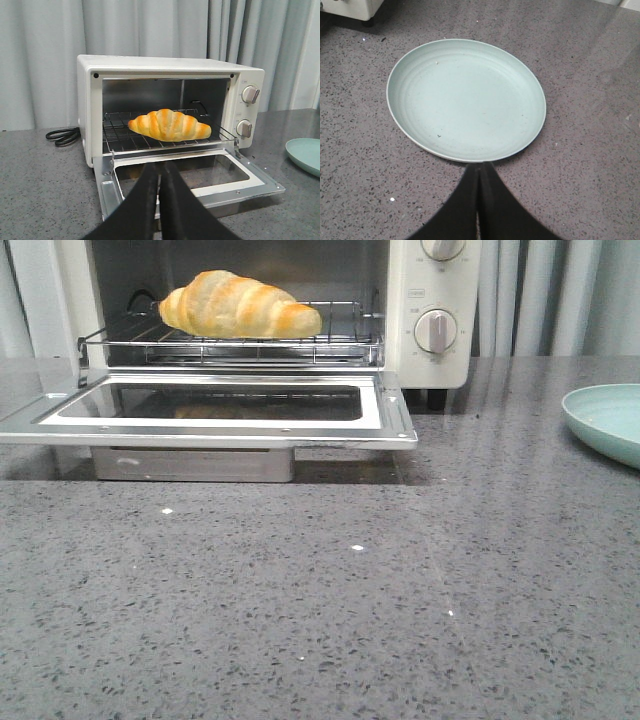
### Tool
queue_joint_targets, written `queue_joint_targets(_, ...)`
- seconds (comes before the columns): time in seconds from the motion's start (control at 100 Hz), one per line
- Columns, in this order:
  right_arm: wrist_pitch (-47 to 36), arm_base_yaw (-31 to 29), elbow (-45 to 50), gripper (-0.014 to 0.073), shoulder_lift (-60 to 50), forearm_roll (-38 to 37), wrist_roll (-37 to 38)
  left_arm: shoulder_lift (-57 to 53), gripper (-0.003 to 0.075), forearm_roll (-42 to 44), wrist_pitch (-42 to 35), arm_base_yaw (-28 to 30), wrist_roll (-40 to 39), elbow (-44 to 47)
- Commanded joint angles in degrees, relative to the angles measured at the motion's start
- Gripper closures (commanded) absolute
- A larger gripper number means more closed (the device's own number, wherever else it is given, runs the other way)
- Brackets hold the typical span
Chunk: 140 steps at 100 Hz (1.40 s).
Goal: Put bread in oven
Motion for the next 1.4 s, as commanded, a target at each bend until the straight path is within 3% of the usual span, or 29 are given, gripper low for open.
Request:
queue_joint_targets(0.0, -1.57, -0.07, -1.31, 0.0661, 0.35, -3.97, 0.28, 0.65, 0.0741, -1.42, -3.11, 0.02, -0.52, -1.42)
queue_joint_targets(0.67, -1.57, -0.07, -1.31, 0.0661, 0.21, -3.74, 0.28, 0.65, 0.0742, -1.42, -3.11, 0.02, -0.52, -1.42)
queue_joint_targets(0.91, 2.82, -0.18, -1.20, 0.0661, -3.76, 7.92, -0.53, 0.65, 0.0741, -1.42, -3.11, 0.02, -0.52, -1.42)
queue_joint_targets(1.01, 4.33, -0.18, -0.41, 0.0661, -4.94, 9.18, -0.64, 0.65, 0.0741, -1.42, -3.11, 0.02, -0.52, -1.42)
queue_joint_targets(1.11, 1.36, -0.18, 0.39, 0.0661, -5.95, 9.93, -5.78, 0.65, 0.0741, -1.42, -3.11, 0.02, -0.52, -1.42)
queue_joint_targets(1.25, -10.43, -2.18, 0.88, 0.0661, -6.28, 12.10, -14.83, 0.65, 0.0741, -1.42, -3.11, 0.02, -0.52, -1.42)
queue_joint_targets(1.39, -21.52, -8.46, 1.02, 0.0661, -6.28, 21.16, -27.17, 0.65, 0.0741, -1.42, -3.11, 0.02, -0.52, -1.42)
